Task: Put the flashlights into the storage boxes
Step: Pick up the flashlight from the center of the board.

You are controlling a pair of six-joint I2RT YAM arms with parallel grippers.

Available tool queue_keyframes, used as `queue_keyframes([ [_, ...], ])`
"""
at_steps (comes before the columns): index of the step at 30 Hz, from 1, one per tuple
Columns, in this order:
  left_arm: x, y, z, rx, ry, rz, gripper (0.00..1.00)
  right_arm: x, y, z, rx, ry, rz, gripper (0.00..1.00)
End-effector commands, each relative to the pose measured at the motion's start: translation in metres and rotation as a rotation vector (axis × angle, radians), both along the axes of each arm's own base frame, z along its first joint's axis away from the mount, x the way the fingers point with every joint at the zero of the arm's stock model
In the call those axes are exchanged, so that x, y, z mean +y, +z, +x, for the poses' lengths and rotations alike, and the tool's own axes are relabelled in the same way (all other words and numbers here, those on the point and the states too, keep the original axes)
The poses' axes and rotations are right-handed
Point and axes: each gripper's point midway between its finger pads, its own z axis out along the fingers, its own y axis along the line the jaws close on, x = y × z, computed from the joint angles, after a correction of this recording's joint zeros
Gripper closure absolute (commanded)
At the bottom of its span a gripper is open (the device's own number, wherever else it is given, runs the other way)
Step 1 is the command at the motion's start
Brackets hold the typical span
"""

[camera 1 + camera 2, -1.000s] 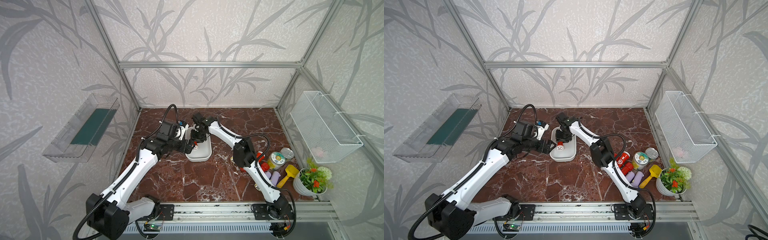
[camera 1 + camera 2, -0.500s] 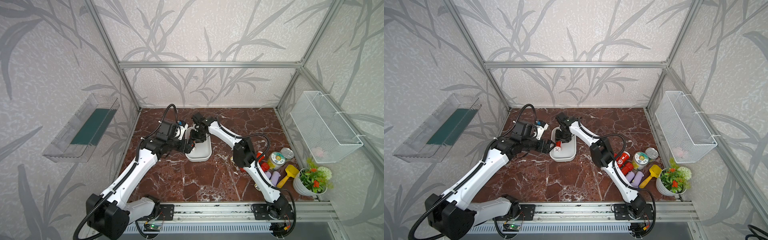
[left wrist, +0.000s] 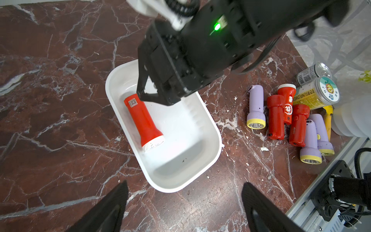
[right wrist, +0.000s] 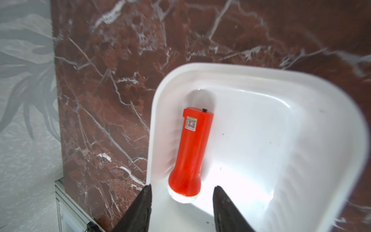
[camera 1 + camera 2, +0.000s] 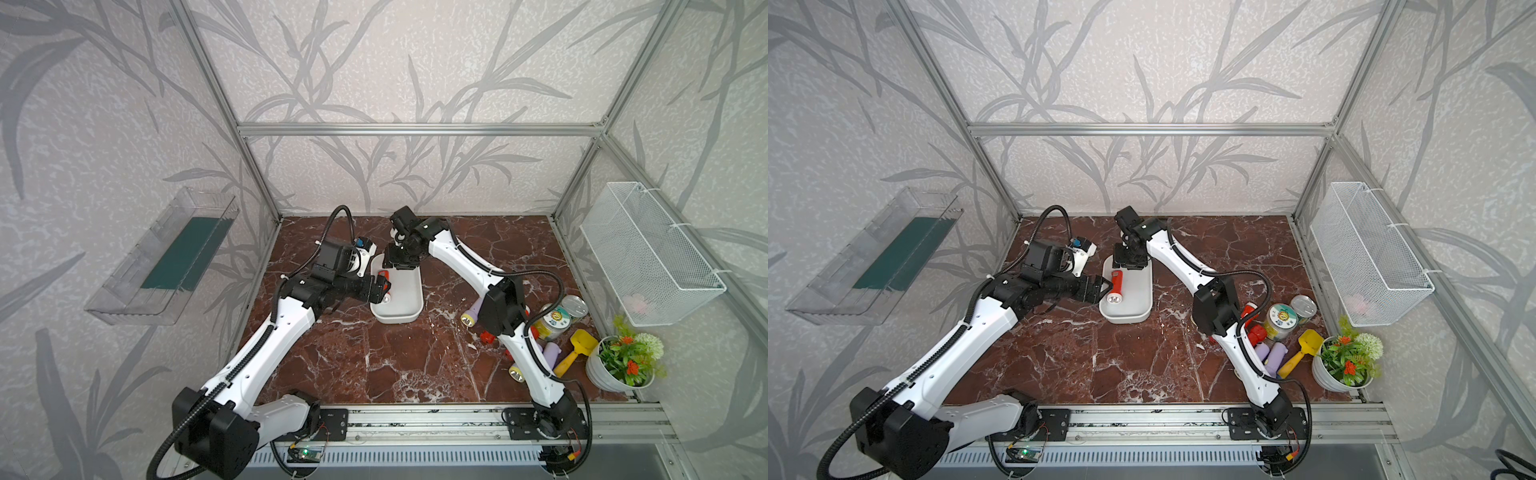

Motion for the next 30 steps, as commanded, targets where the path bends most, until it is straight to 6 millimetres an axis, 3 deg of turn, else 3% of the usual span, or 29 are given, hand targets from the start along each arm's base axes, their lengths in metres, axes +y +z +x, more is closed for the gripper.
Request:
queue_keyframes([
  [1,-0.008,0.010,0.008,-0.028,-0.020,-0.044,0.09,-0.026,0.030,-0.003,-0.059,0.002,-0.044,0.43],
  [6,-0.016,0.015,0.015,-0.041,-0.031,-0.078,0.09,-0.059,0.036,-0.009,-0.078,-0.025,-0.094,0.42],
  [18,-0.056,0.018,0.026,-0.040,-0.146,-0.089,0.09,-0.151,0.007,-0.047,-0.007,-0.204,-0.100,0.41],
  [30,-0.106,0.018,0.027,-0.029,-0.257,-0.081,0.09,-0.207,-0.020,-0.094,0.051,-0.296,-0.129,0.41],
])
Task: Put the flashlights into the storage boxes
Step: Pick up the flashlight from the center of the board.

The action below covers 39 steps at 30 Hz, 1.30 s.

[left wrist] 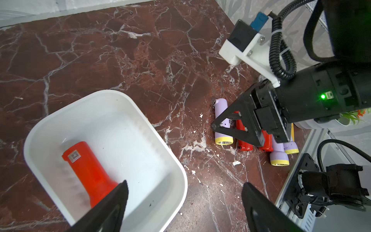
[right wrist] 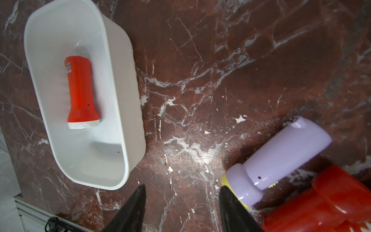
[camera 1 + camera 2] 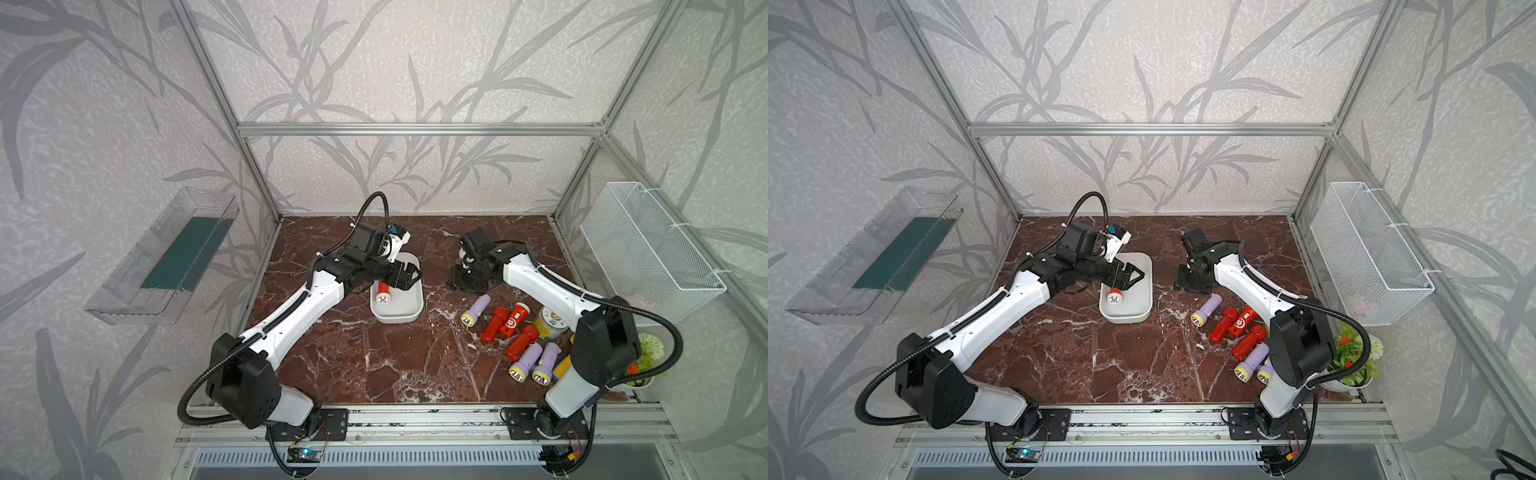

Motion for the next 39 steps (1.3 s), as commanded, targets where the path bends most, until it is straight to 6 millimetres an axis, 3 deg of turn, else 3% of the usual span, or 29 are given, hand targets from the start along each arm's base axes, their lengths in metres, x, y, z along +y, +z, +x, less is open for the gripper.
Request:
queue_keyframes([
  [1,-0.015,0.008,0.000,-0.029,-0.048,-0.006,0.09,-0.013,0.001,-0.005,-0.011,-0.039,0.008,0.41],
  [12,-0.050,0.005,-0.009,-0.019,-0.121,0.002,0.09,-0.054,-0.015,-0.033,0.017,-0.115,0.013,0.40],
  [21,-0.089,-0.001,-0.018,-0.008,-0.189,0.009,0.10,-0.073,-0.029,-0.047,0.044,-0.160,0.026,0.39],
  [29,-0.097,-0.003,-0.023,-0.003,-0.197,0.018,0.09,-0.072,-0.036,-0.040,0.039,-0.166,0.039,0.30],
  [39,-0.091,-0.005,-0.026,-0.011,-0.182,0.043,0.10,-0.068,-0.056,-0.028,0.075,-0.170,0.046,0.30],
])
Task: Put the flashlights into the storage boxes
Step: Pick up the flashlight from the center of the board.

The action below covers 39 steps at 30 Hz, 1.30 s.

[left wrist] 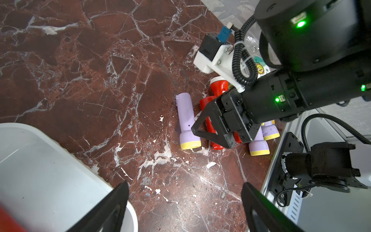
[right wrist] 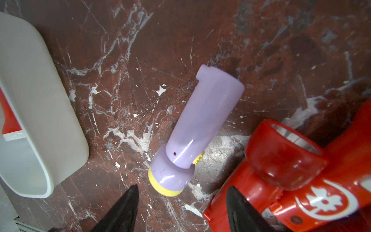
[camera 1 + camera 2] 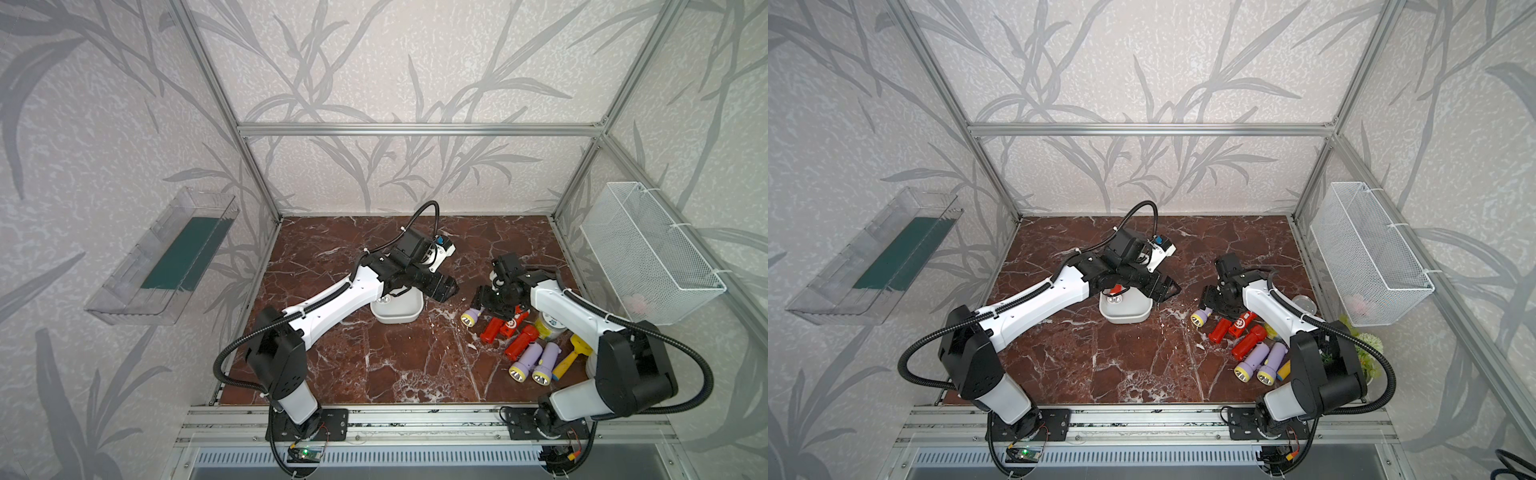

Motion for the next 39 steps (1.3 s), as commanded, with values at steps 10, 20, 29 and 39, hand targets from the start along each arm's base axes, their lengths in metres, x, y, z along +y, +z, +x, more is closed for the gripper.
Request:
queue_keyframes([
  [10,0.007,0.008,0.003,-0.046,0.007,0.035,0.10,0.008,-0.012,0.022,0.028,-0.033,0.024,0.31],
  [20,0.015,0.005,0.012,-0.035,0.025,0.033,0.10,0.010,-0.022,0.030,0.057,-0.046,0.015,0.33],
  [29,0.020,0.005,0.018,-0.024,0.026,0.025,0.10,0.008,-0.037,0.029,0.099,-0.053,-0.007,0.34],
  [39,0.027,0.003,0.022,-0.012,0.025,0.018,0.10,0.003,-0.046,0.027,0.128,-0.070,-0.037,0.41],
])
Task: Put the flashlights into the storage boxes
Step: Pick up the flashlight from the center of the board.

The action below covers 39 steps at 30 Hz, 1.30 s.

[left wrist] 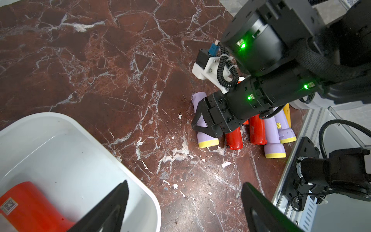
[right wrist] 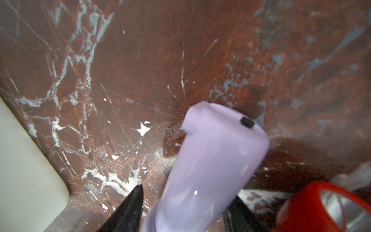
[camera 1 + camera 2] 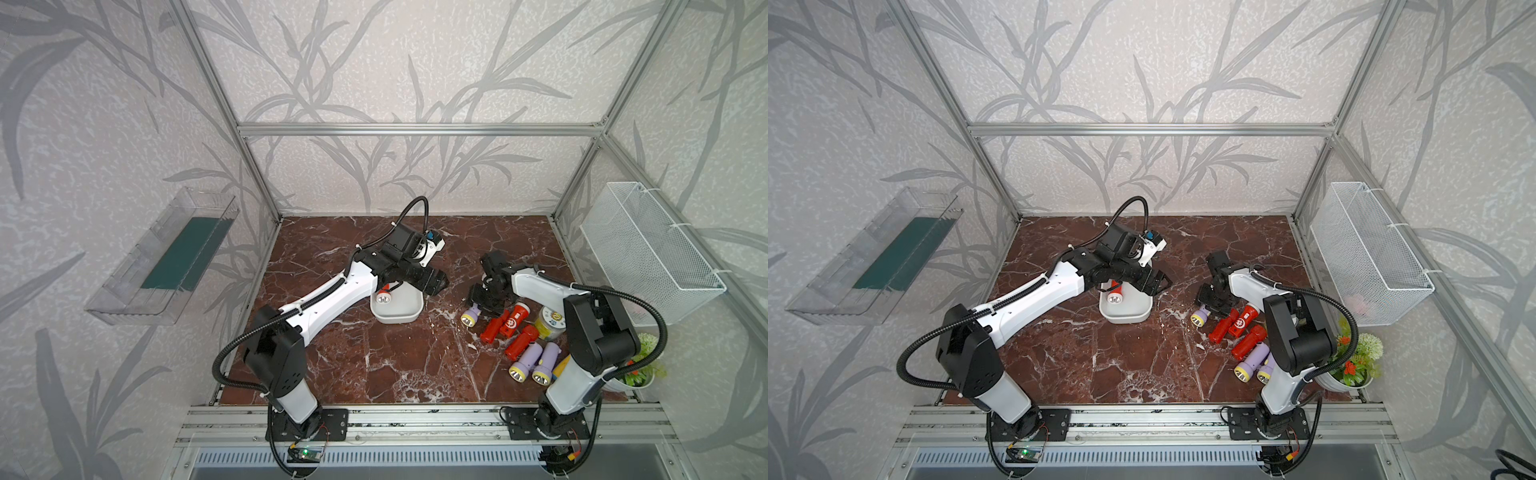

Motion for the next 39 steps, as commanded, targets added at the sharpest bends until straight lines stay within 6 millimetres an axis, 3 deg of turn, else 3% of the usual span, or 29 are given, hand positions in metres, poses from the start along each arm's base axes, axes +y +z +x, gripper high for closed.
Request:
queue_keyframes([
  [1,0.001,0.007,0.000,-0.010,-0.027,-0.007,0.10,-0.005,-0.002,0.003,0.017,-0.020,-0.026,0.42],
  [14,0.016,0.004,0.001,-0.005,0.009,-0.013,0.10,-0.003,-0.009,0.005,0.053,-0.016,-0.043,0.56],
  [29,0.041,0.004,0.006,-0.022,0.058,-0.005,0.10,0.018,0.039,0.031,-0.035,0.023,-0.020,0.60],
  [39,0.066,0.011,0.008,-0.037,0.121,-0.019,0.10,0.046,0.066,0.056,-0.093,0.082,0.005,0.59],
])
